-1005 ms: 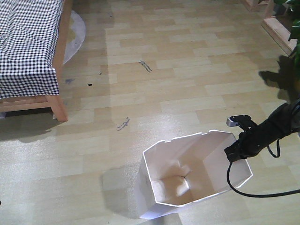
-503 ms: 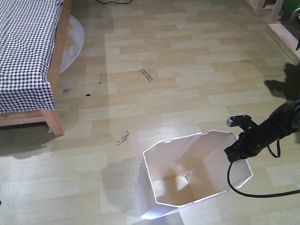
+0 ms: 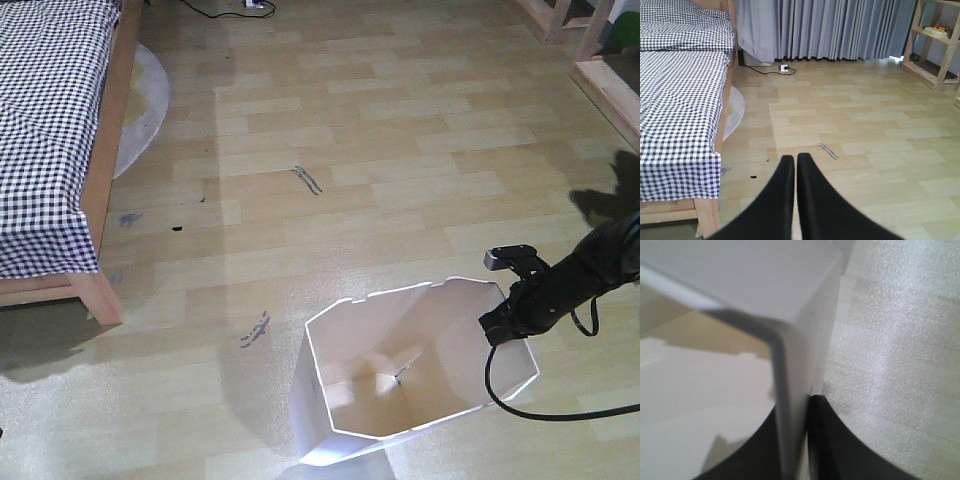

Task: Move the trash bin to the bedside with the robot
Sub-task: 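Drive backward and turn away from the desk holding the bin, then drive toward the curtains beside the checkered bed carrying the bin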

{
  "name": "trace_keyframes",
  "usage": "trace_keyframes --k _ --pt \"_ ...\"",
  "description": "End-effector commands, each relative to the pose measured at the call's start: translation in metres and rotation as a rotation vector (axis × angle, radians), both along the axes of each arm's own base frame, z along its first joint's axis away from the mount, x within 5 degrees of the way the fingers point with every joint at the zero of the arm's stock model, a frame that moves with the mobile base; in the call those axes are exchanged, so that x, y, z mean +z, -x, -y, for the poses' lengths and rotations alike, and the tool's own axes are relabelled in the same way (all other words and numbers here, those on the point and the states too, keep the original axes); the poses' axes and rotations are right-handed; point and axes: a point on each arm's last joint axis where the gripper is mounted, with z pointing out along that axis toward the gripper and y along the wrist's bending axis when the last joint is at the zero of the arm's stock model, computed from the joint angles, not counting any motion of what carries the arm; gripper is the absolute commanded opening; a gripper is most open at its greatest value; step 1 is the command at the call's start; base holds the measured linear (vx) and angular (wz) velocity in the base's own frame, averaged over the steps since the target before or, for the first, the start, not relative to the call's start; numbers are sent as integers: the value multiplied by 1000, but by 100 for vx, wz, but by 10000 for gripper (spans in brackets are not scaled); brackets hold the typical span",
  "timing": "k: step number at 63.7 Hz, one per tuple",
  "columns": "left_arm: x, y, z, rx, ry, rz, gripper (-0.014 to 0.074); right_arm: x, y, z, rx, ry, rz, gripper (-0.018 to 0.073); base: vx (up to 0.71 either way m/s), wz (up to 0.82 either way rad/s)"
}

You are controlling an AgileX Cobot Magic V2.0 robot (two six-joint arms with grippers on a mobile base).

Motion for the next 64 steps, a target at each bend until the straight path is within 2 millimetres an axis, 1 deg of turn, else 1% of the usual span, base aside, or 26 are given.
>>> trace_keyframes --k 1,28,64 --pt "3 0 0 5 10 72 -6 35 -9 -7 -23 -108 14 -6 23 -1" --pt "3 0 0 5 10 72 -6 35 -9 -7 -23 -108 14 -6 24 3" --pt "3 0 0 5 10 72 -6 35 -9 -7 -23 -108 14 -6 26 13"
